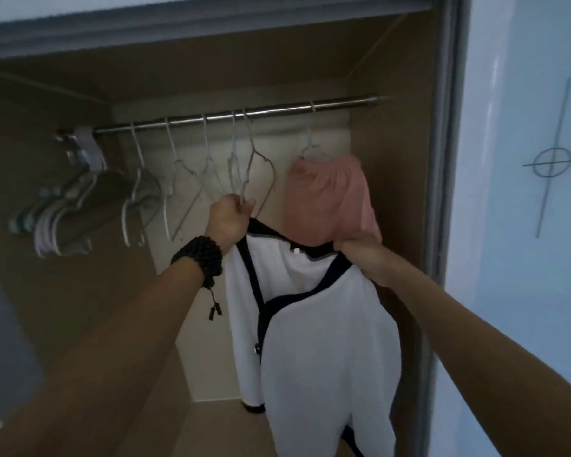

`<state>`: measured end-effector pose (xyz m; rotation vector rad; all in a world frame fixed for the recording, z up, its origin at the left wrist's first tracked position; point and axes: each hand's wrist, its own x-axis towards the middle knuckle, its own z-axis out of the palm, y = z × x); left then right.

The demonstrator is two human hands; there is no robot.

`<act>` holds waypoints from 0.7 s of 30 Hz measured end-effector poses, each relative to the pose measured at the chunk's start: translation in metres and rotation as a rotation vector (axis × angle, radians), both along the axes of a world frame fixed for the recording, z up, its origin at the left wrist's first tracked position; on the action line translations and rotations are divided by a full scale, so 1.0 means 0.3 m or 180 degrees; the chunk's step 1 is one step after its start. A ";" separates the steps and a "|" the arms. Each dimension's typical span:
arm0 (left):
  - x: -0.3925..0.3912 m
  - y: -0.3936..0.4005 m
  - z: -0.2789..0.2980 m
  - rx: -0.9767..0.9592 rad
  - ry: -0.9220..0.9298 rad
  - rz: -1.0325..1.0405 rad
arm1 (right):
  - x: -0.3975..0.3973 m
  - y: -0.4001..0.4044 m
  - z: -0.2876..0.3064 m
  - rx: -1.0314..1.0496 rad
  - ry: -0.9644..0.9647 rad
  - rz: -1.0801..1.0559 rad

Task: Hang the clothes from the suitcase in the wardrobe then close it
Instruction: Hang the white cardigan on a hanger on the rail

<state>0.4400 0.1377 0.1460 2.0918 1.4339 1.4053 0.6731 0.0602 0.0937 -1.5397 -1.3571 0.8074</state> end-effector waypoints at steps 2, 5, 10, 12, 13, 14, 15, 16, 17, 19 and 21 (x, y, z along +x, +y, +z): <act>-0.036 0.009 0.020 0.0115 0.0331 0.0366 | -0.017 0.019 0.002 0.0019 0.0014 0.0059; -0.073 0.031 0.097 0.0165 0.0336 0.0668 | -0.022 0.042 0.024 0.0110 0.0052 0.0104; -0.084 0.004 0.201 0.0456 0.0106 0.0983 | -0.048 0.066 0.078 0.0294 0.0284 0.0092; -0.092 -0.025 0.206 0.0574 0.0020 0.0897 | -0.063 0.059 0.081 0.0318 0.0378 0.0160; -0.110 -0.043 0.196 0.0607 0.0003 0.0835 | -0.073 0.056 0.074 0.0305 0.0418 0.0208; -0.130 -0.061 0.182 0.0628 -0.0011 0.0764 | -0.081 0.052 0.068 0.0294 0.0436 0.0253; -0.156 -0.080 0.161 0.0642 -0.0030 0.0689 | -0.094 0.044 0.059 0.0284 0.0415 0.0291; -0.188 -0.103 0.140 0.0635 -0.0051 0.0620 | -0.114 0.026 0.054 0.0272 0.0393 0.0352; -0.227 -0.127 0.117 0.0627 -0.0102 0.0542 | -0.140 0.008 0.052 0.0256 0.0385 0.0433; -0.312 -0.180 0.056 0.0542 -0.0306 0.0398 | -0.208 -0.035 0.053 0.0189 0.0364 0.0586; -0.400 -0.232 -0.010 0.0486 -0.0459 0.0226 | -0.287 -0.071 0.052 0.0187 0.0284 0.0651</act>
